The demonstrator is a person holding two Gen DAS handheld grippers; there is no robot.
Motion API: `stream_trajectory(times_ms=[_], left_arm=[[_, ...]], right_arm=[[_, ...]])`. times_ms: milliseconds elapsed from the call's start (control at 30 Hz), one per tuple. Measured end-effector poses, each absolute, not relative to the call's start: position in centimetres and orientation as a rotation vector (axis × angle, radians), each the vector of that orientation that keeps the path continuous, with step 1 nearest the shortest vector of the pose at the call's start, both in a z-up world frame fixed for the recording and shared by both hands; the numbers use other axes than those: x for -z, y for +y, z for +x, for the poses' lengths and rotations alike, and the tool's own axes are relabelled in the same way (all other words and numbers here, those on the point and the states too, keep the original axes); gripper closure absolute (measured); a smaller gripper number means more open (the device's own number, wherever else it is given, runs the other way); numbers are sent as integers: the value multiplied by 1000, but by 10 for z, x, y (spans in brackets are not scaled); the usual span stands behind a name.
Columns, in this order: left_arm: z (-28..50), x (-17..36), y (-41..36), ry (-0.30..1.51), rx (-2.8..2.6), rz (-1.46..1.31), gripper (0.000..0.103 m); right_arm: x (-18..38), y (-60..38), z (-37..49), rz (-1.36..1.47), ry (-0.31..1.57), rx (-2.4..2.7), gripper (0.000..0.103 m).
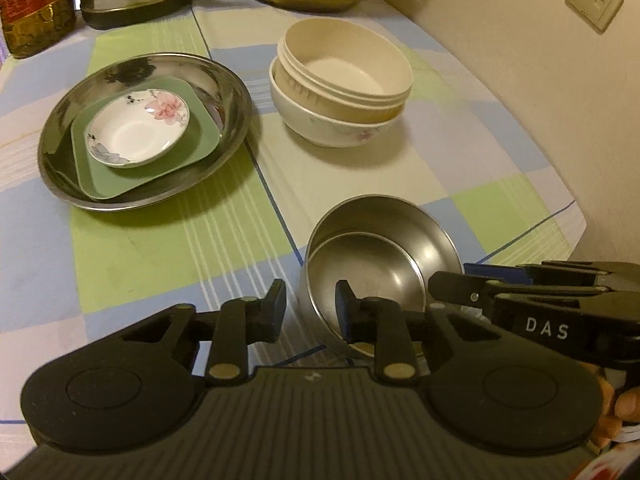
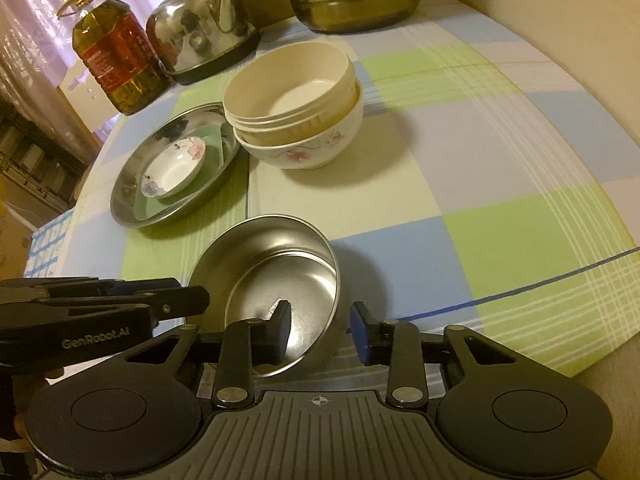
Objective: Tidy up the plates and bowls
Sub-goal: 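Close the right tool on the steel bowl's rim and lift it, then carry the steel bowl with the right tool onto the cream bowls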
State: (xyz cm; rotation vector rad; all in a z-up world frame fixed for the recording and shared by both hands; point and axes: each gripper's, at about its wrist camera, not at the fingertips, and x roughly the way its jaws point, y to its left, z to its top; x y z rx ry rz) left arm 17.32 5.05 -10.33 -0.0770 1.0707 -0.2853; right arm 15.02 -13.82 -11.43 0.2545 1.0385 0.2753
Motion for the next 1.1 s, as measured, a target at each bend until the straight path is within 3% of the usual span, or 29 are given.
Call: stream_trajectory(times_ms=[267, 633, 1100], left_arm=[[179, 109, 50, 1090, 305, -89, 95], [173, 100, 52, 1082, 310, -103, 95], [178, 32, 58, 920, 323, -125, 95]], right_arm=[[117, -142, 153, 277, 1047, -253, 93], [105, -145, 150, 297, 1031, -253, 95], [47, -152, 161, 335, 946, -290, 94]])
